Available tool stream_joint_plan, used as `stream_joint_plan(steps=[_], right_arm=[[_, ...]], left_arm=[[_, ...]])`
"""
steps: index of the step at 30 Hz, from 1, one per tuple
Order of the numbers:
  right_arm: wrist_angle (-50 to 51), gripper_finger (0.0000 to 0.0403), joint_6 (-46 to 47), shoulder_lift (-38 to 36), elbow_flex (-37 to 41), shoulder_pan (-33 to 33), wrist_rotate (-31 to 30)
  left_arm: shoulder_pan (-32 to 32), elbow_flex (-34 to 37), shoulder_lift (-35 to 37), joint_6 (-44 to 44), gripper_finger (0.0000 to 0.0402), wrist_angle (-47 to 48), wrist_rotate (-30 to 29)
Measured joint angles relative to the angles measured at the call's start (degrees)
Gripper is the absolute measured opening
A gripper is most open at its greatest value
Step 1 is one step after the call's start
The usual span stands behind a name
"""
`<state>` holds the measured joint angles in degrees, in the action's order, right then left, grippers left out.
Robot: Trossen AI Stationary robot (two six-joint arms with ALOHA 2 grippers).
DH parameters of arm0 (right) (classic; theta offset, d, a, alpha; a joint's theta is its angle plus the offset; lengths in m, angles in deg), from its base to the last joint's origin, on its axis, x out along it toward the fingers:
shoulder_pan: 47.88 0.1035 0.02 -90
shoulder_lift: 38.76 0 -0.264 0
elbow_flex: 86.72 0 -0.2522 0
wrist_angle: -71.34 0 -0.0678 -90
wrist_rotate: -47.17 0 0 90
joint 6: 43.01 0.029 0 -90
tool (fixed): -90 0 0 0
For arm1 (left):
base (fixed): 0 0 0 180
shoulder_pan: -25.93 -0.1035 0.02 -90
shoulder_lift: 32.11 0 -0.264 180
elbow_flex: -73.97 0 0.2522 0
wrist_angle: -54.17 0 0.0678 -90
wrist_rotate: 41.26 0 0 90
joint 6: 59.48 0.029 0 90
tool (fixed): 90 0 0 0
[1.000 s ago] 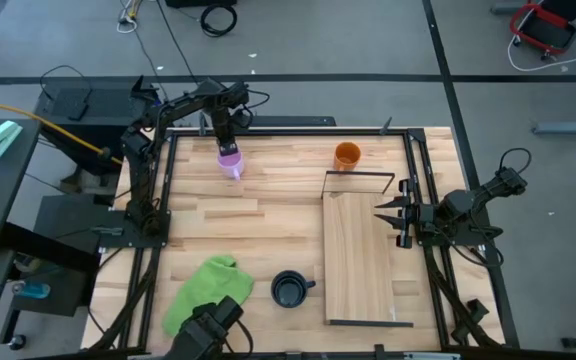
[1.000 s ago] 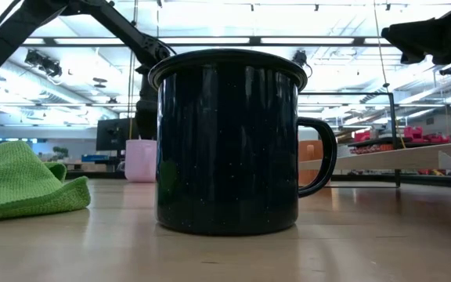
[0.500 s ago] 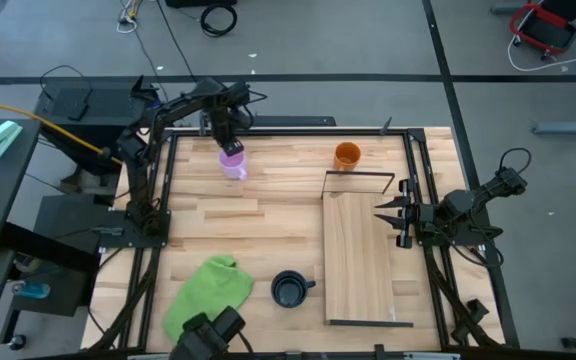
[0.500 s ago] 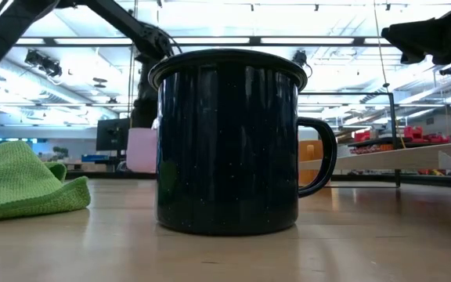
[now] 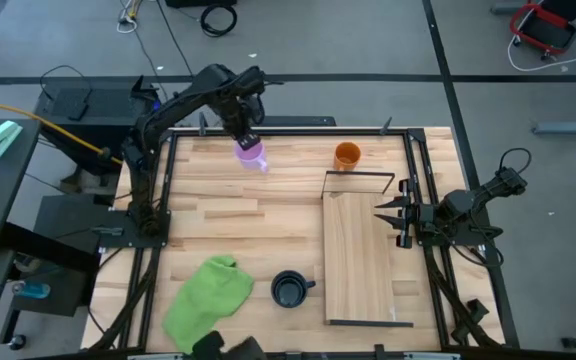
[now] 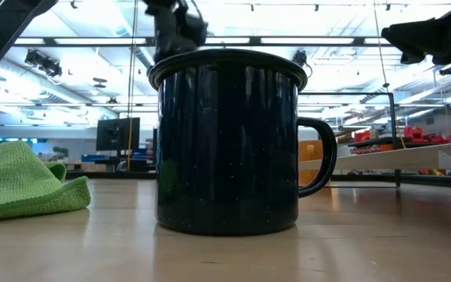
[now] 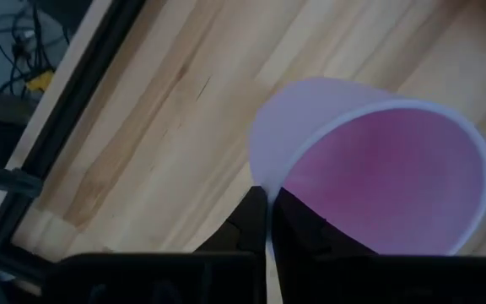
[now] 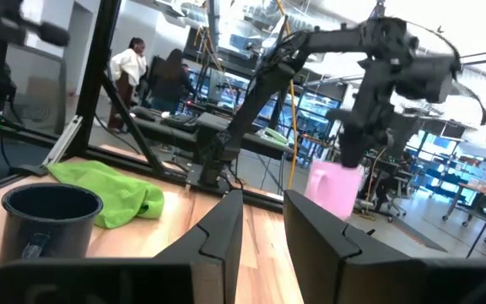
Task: Stack small to large cups/mugs on shelf
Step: Put the light violet mug on the shelf
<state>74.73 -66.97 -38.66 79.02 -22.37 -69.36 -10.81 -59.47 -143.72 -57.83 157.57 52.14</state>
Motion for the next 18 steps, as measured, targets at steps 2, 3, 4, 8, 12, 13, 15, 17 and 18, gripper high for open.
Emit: stream_joint_plan(steps=[2, 3, 4, 8, 12, 13, 15, 17, 18], right_arm=[[0.0, 0.0097, 0.0, 0.0, 0.0, 0.0, 0.0], [0.0, 0.0097, 0.0, 0.0, 0.0, 0.0, 0.0], [0.0, 0.0097, 0.0, 0.0, 0.0, 0.0, 0.0], [0.0, 0.0097, 0.0, 0.0, 0.0, 0.0, 0.0], [0.0, 0.0097, 0.0, 0.0, 0.0, 0.0, 0.0], [0.0, 0.0097, 0.0, 0.0, 0.0, 0.0, 0.0], [0.0, 0.0097, 0.0, 0.0, 0.0, 0.0, 0.0], [0.0, 0.0096, 0.0, 0.0, 0.0, 0.0, 0.0], [0.0, 0.0097, 0.0, 0.0, 0.0, 0.0, 0.0]], left_arm=[[1.6, -2.7, 0.0, -2.5, 0.0012, 0.5, 0.0], [2.5, -3.9, 0.0, -4.0, 0.0012, 0.4, -0.1], [3.3, -5.0, 0.0, -5.3, 0.0012, 0.4, -0.1], [6.6, -8.4, 0.0, -9.5, 0.0012, 0.4, 0.6], [9.9, -9.4, 0.0, -14.6, 0.0012, 0.4, 2.5], [10.8, -9.4, 0.0, -15.6, 0.0012, 0.4, 2.5], [12.6, -9.4, 0.0, -17.6, 0.0012, 0.4, 2.6], [14.5, -9.4, 0.0, -19.1, 0.0012, 0.4, 2.8], [15.4, -9.4, 0.0, -19.6, 0.0012, 0.4, 3.0]])
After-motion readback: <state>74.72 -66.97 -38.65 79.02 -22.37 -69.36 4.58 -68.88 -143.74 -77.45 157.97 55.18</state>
